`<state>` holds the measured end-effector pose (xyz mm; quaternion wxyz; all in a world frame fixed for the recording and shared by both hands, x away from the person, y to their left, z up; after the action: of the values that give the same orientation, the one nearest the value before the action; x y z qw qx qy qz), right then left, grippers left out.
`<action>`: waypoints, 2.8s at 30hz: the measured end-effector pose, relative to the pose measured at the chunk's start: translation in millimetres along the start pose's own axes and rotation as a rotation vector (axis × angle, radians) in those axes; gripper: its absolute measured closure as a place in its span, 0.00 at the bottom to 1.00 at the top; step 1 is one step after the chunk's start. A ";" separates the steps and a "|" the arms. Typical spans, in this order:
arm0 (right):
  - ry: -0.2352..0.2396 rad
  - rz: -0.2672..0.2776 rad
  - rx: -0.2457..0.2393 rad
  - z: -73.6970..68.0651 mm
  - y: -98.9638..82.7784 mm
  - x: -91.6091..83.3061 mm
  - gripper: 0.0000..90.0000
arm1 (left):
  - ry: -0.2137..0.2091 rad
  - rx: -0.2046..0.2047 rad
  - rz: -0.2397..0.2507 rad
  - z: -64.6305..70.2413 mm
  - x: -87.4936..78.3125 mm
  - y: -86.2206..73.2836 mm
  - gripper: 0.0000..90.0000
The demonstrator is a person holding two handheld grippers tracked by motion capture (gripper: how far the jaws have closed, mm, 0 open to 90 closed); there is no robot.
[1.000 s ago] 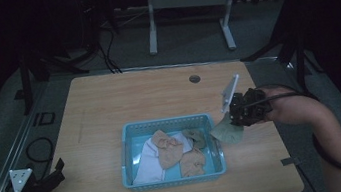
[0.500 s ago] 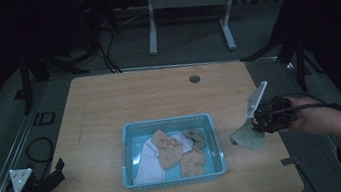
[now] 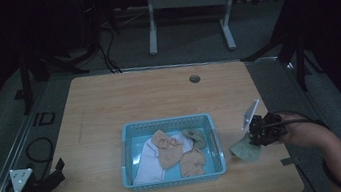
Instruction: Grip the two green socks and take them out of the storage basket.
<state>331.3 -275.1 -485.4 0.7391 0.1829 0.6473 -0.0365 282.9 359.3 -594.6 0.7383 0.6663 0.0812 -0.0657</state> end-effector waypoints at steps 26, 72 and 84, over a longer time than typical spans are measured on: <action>0.028 -0.041 0.091 24.5 -7.0 79.0 0.80 | 0.001 -0.001 0.000 -0.1 0.0 0.0 0.01; 0.017 -0.015 -0.186 1.5 123.7 21.3 0.61 | -0.004 -0.010 0.002 -0.3 -0.2 0.1 0.01; 0.041 -0.058 -0.220 2.9 148.7 45.6 0.61 | -0.007 -0.011 0.003 -0.3 -0.3 0.1 0.01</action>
<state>384.5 -129.4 -496.2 0.7398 0.0827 0.6675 0.0171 282.7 359.6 -594.4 0.7423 0.6621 0.0782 -0.0663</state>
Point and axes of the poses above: each handheld gripper's, and its own axes: x roughly forward along the jaws, y roughly out of its top, z roughly to its right, the point moved 6 cm from there along x, roughly forward along the jaws, and after that the axes turned 6 degrees about z, right-handed, at the moved point
